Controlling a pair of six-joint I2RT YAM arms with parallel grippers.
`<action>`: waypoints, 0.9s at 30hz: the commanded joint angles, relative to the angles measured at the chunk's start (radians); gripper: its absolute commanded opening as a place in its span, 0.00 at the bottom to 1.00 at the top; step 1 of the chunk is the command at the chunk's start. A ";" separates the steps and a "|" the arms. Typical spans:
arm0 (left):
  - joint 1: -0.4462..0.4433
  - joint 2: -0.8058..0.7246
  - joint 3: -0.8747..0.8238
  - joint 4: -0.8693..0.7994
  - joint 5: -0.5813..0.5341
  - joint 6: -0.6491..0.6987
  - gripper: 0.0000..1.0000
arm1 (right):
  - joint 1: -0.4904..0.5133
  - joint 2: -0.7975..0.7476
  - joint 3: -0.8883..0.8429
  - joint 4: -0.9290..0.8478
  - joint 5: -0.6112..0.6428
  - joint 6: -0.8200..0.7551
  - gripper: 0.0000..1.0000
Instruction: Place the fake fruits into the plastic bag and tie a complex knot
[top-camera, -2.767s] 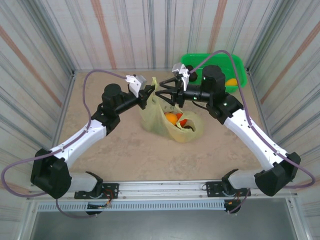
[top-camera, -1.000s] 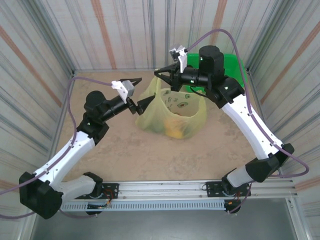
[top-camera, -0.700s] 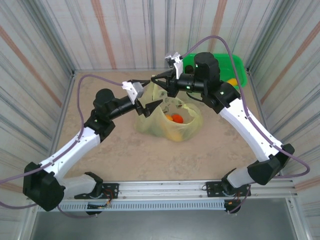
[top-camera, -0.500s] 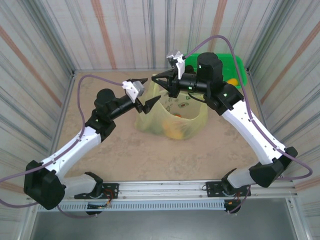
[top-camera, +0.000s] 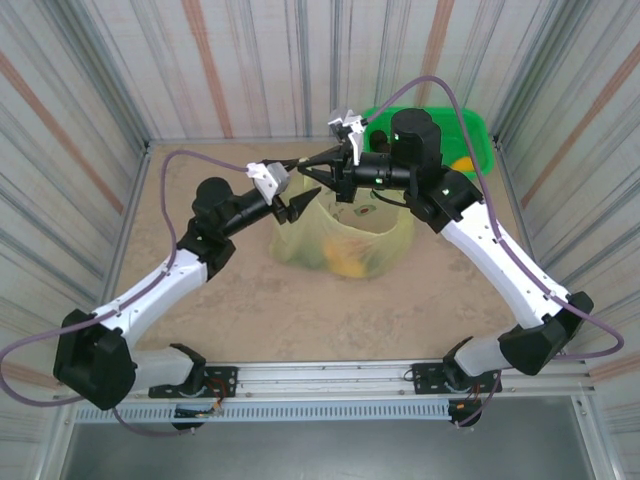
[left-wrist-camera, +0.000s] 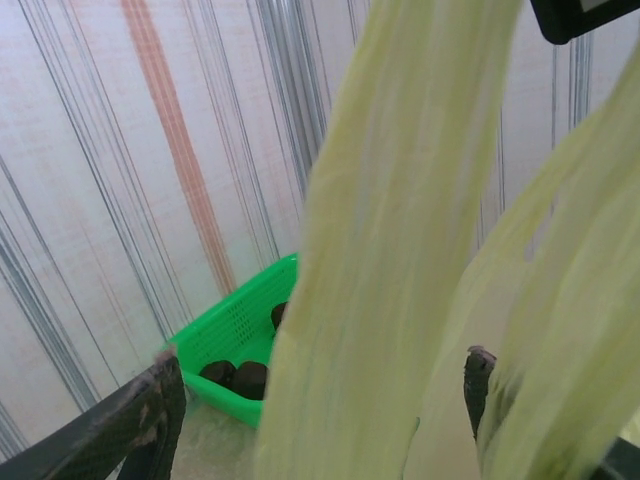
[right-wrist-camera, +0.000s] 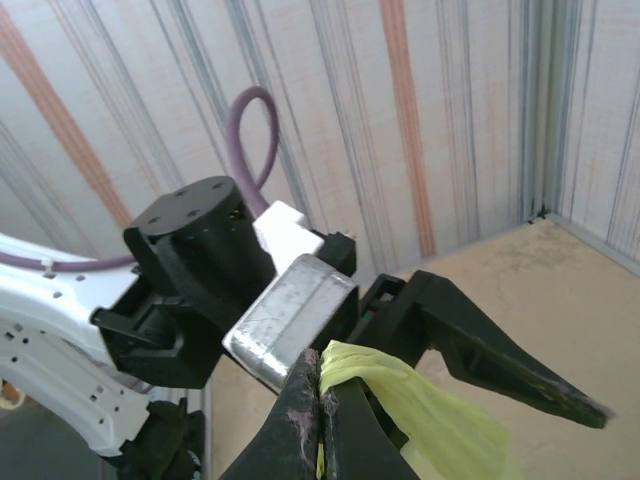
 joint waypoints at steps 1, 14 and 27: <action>0.009 0.026 0.001 0.064 0.112 -0.035 0.54 | 0.011 -0.039 -0.018 0.067 -0.031 0.030 0.00; -0.004 0.095 -0.024 0.130 0.135 -0.094 0.24 | 0.008 -0.043 -0.061 0.122 -0.003 0.071 0.00; 0.005 0.044 -0.084 0.073 0.067 -0.074 0.00 | -0.222 -0.162 -0.277 0.202 0.360 0.276 0.00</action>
